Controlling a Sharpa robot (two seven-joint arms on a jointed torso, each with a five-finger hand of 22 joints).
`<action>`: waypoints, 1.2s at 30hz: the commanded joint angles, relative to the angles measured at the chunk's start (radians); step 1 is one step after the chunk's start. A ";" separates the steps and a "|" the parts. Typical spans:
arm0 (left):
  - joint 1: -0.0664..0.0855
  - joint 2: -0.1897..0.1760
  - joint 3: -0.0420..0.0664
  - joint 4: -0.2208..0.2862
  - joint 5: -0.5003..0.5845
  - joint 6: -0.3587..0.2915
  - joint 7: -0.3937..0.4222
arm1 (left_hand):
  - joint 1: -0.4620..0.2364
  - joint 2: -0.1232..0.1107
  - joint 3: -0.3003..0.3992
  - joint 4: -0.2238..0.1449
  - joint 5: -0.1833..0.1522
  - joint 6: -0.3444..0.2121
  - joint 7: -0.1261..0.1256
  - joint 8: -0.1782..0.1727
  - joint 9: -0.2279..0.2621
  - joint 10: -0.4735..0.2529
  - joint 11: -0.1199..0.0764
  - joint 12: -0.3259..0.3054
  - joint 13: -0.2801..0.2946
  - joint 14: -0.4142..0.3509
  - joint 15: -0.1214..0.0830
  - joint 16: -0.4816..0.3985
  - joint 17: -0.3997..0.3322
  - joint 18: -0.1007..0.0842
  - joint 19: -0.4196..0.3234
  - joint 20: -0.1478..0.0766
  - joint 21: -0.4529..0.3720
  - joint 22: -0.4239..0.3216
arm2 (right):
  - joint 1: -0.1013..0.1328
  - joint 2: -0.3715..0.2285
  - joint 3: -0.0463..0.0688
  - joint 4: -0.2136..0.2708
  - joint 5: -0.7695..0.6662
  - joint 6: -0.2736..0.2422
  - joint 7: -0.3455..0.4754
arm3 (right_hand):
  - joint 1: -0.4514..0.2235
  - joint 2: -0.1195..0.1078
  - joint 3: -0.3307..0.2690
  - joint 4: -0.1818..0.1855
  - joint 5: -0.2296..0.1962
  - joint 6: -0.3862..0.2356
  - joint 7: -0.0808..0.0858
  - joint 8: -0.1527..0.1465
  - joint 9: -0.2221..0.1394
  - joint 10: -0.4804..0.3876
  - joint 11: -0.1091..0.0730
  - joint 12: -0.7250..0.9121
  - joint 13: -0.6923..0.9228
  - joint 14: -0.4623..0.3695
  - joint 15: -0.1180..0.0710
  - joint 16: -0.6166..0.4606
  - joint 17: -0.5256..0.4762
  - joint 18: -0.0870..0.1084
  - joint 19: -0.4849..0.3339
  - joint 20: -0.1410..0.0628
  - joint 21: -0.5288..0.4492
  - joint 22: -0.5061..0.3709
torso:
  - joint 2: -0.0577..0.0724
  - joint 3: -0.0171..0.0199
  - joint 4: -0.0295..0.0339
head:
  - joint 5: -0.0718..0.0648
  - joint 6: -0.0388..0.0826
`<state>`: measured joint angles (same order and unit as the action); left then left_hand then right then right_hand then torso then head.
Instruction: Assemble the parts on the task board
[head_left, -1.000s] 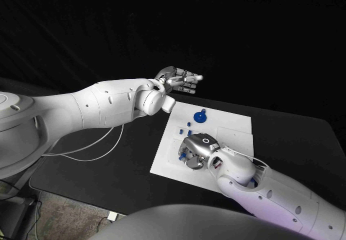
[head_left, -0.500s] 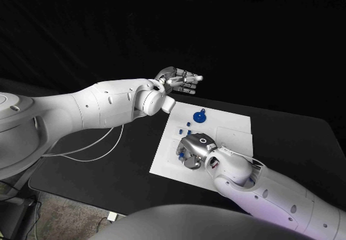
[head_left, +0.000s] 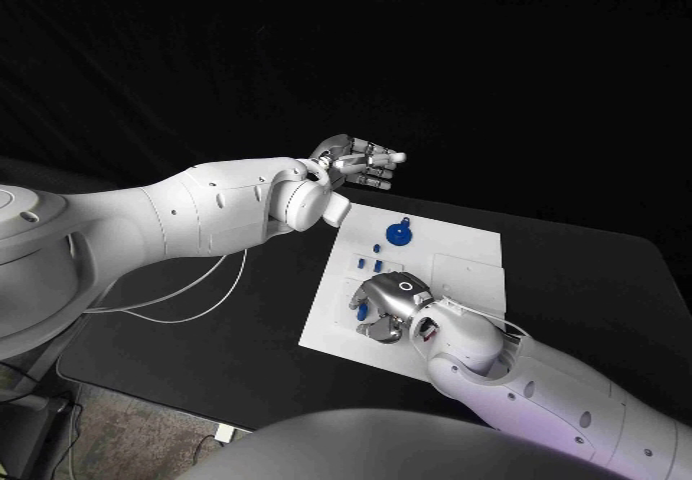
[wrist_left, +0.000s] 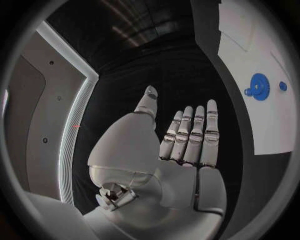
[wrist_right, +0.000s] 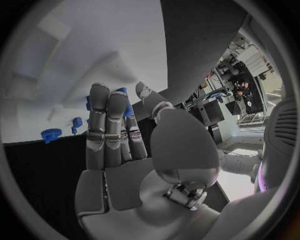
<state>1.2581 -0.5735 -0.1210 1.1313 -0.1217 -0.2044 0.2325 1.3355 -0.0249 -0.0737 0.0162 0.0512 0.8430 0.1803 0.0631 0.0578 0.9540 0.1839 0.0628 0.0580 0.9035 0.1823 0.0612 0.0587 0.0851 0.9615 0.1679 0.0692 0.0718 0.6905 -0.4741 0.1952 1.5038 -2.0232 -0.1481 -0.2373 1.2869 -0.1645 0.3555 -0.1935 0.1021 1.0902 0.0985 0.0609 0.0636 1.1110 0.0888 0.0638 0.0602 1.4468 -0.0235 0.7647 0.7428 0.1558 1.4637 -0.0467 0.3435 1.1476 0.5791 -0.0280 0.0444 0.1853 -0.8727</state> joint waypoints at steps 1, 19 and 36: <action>0.000 0.003 0.001 0.000 0.000 0.025 -0.005 | -0.012 -0.003 -0.001 0.006 -0.004 -0.006 0.001 -0.003 0.000 -0.004 0.000 0.001 0.001 -0.003 -0.001 -0.003 -0.001 0.004 0.000 0.000 0.003 0.000 | 0.000 -0.002 0.001 0.000 0.024 -0.030 0.019 | 0.032 -0.002 -0.054 0.014 0.013 -0.026 0.003 0.002 -0.001 -0.034 0.008 0.001 -0.001 -0.002 0.008 0.010 -0.014 0.021 0.043 0.012 0.002 -0.019 | 0.000 -0.0002 0.0000 | 0.000 0.000; -0.004 -0.001 0.001 -0.007 -0.003 0.032 -0.013 | -0.011 -0.009 0.002 0.014 -0.004 -0.008 0.001 -0.003 0.000 -0.004 0.000 0.000 0.001 -0.001 -0.001 -0.003 0.000 0.005 0.004 0.000 0.001 -0.001 | 0.000 -0.062 0.025 0.065 0.083 -0.187 0.020 | 0.065 -0.041 -0.066 0.100 0.004 -0.034 -0.004 0.001 -0.002 -0.068 0.018 -0.004 -0.002 -0.009 0.016 0.023 -0.048 0.038 0.041 0.020 0.025 -0.090 | -0.001 0.0003 -0.0022 | -0.018 0.011; -0.008 -0.055 0.001 0.017 0.004 0.029 0.037 | -0.008 -0.005 -0.001 0.010 -0.004 0.021 -0.003 -0.001 0.002 0.008 -0.003 0.001 0.001 0.039 -0.005 -0.001 0.001 0.004 0.008 -0.003 0.002 -0.001 | 0.002 -0.329 0.219 0.158 0.636 -0.098 -0.050 | -0.050 0.021 -0.189 0.134 0.130 0.047 -0.023 0.001 0.009 0.198 -0.106 0.446 0.384 0.004 -0.069 0.023 -0.020 -0.063 0.042 -0.066 0.080 -0.065 | -0.008 0.0130 -0.0222 | -0.088 0.054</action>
<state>1.2505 -0.6262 -0.1213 1.1433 -0.1224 -0.1860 0.2333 1.3302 -0.0302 -0.0710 0.0272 0.0511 0.8600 0.1774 0.0631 0.0581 0.9566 0.1813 0.0628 0.0580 0.9366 0.1749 0.0612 0.0589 0.0852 0.9618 0.1676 0.0692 0.0718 0.6943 -0.7940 0.4131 1.6607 -1.5788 -0.3041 -0.2499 1.2321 -0.1529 0.1834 -0.0597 0.2294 1.1261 0.0747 0.0608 0.0728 1.3413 -0.0152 0.4624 0.4005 1.4516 -0.0896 0.7899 0.7212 0.1130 1.4653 -0.1089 0.4202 1.0824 0.5738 -0.0198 0.0273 0.1089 -0.8268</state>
